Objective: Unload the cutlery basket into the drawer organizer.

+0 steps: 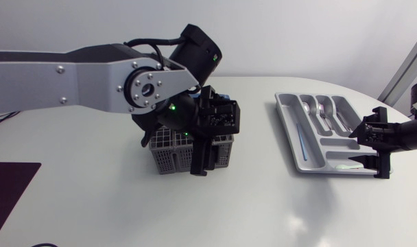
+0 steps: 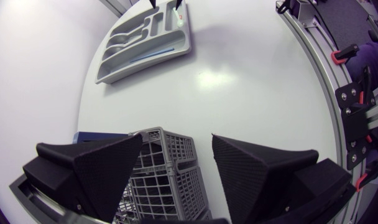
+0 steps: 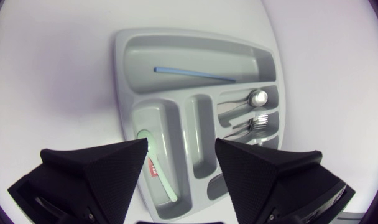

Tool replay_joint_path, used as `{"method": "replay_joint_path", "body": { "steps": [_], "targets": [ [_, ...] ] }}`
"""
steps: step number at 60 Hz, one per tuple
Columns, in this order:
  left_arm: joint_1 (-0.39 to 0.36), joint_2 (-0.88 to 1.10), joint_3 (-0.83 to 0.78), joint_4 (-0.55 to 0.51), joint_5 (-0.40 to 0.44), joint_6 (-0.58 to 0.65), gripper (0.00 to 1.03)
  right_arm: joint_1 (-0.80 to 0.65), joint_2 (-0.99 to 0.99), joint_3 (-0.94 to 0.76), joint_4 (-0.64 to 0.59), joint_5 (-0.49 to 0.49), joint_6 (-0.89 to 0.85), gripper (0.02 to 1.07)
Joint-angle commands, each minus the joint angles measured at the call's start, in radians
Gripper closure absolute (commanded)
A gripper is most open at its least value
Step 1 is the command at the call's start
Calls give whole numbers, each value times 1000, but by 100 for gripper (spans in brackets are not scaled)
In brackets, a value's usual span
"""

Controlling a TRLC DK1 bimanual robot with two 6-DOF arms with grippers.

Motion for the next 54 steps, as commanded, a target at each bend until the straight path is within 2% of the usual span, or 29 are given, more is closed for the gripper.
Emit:
{"method": "replay_joint_path", "body": {
  "steps": [1,13,41,46,54],
  "targets": [
    [-2,30,36,-8,-14,44,11,36,-55,-63,-34,-29,37,23],
    [3,54,61,-2,-32,83,11,125,-186,-147,-55,-73,126,23],
    [35,149,147,-2,-77,225,12,342,-377,-265,-77,-78,306,23],
    [41,165,164,-3,-77,278,17,378,-405,-283,-80,-78,335,23],
    [47,194,194,-3,-86,296,18,424,-423,-302,-80,-72,372,23]
  ]
}}
